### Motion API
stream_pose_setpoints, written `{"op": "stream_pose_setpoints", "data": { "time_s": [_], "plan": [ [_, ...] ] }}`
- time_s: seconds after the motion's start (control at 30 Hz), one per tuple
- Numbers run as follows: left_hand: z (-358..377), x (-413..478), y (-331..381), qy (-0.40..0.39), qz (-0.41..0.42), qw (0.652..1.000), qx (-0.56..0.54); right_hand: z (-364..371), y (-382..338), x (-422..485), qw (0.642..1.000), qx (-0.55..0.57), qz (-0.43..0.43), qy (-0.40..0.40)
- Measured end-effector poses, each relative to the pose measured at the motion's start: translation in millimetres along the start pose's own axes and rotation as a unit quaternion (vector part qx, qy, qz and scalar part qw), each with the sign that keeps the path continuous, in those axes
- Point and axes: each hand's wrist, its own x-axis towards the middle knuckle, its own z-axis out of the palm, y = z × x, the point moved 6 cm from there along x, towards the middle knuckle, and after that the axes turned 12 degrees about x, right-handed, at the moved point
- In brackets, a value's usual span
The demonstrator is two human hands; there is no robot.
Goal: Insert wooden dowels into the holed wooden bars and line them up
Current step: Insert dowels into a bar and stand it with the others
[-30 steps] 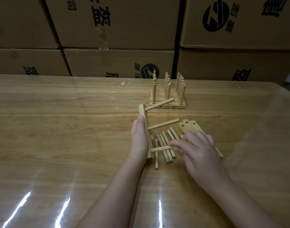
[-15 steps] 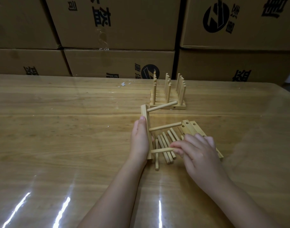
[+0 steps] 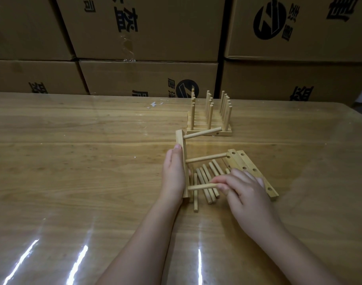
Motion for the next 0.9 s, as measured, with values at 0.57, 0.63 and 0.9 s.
{"op": "stream_pose_setpoints", "data": {
  "time_s": [0.57, 0.63, 0.9],
  "plan": [
    [2, 0, 1, -0.043, -0.019, 0.999, -0.015, -9, 10, 2, 0.996, 0.03, -0.074, -0.033],
    [0, 1, 0, -0.039, -0.019, 0.999, -0.015, -5, 12, 1, 0.996, 0.031, -0.073, -0.033],
    [0, 3, -6, -0.018, -0.027, 0.999, -0.016, 3, 21, 2, 0.995, 0.098, -0.012, -0.033]
  ]
}}
